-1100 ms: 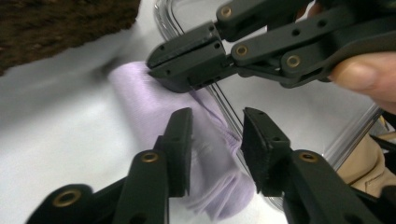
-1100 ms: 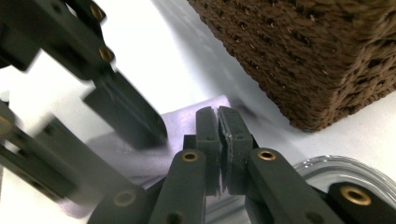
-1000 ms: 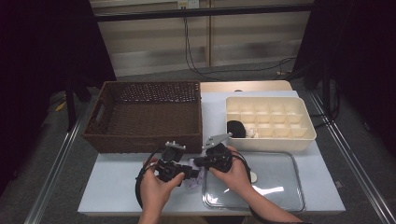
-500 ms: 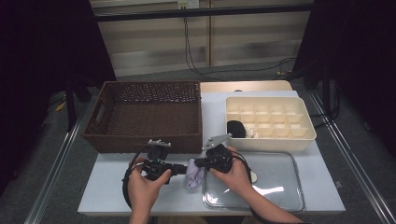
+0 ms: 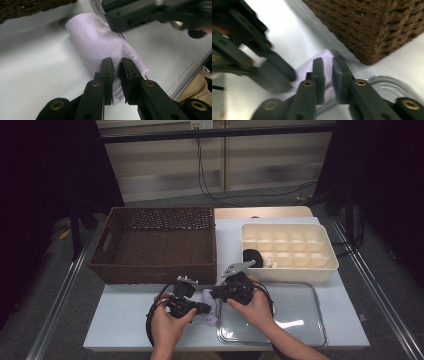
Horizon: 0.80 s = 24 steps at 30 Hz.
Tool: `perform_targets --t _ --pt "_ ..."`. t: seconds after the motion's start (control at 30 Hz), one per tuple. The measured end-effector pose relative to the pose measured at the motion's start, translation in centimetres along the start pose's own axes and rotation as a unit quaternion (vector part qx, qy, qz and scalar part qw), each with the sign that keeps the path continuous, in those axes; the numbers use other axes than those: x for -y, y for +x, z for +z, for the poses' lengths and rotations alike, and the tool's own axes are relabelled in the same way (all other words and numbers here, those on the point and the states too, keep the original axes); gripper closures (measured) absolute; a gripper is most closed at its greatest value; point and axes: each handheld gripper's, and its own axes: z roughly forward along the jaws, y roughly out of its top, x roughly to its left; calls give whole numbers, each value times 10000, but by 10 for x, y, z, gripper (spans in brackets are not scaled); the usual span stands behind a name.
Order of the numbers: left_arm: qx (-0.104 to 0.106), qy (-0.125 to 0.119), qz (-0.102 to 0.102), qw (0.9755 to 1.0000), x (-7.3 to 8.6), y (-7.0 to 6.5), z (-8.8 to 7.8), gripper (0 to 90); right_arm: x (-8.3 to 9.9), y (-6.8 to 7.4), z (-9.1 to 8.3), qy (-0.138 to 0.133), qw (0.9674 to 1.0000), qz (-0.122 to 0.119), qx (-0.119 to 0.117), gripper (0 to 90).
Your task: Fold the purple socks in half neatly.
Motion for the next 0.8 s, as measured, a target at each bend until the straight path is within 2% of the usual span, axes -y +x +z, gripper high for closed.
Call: perform_targets --t 0.03,0.07,0.13,0.17,0.2,0.3,0.33,0.4,0.47,0.5,0.53,0.57,0.6,0.7,0.8 --pt "0 0 0 10000 0 0 0 798 0 0 0 0 10000 0 0 749" --pt "-52 -33 47 10000 1 -1 0 797 0 1 -1 -2 9999 165 48 734" --pt "-43 -42 59 10000 1 -2 1 796 0 1 -1 -14 9997 231 33 718" --pt "-52 -46 66 10000 1 -1 0 796 1 0 0 -13 9994 345 19 688" --pt "-54 -54 60 10000 2 -2 0 793 3 -2 4 99 9983 568 11 663" --pt "-74 -42 114 9999 2 -2 0 788 9 -6 9 143 9960 884 -36 614" --pt "-83 -74 59 9999 2 -3 0 788 9 -6 9 143 9960 884 -36 614" --pt "-89 -38 141 9999 2 -3 0 782 11 -10 10 176 9927 1193 -73 569" --pt "-114 -42 153 9998 2 -3 0 777 12 -11 10 176 9918 1263 -124 572" --pt "-120 -52 164 9998 2 -2 0 766 13 -13 11 214 9902 1373 -161 575" --pt "-114 -54 152 9998 2 -2 0 755 15 -16 13 208 9870 1548 -382 672" --pt "-134 -77 155 9998 2 -2 -1 755 15 -16 13 208 9870 1548 -382 672" --pt "-103 -84 140 9998 2 -2 -1 736 15 -17 14 199 9847 1663 -486 829" --pt "-104 -160 102 9998 2 -1 -3 702 14 -18 15 218 9847 1649 -512 857" --pt "-120 -117 134 9998 3 3 -9 696 11 -20 14 170 9859 1595 -479 874"
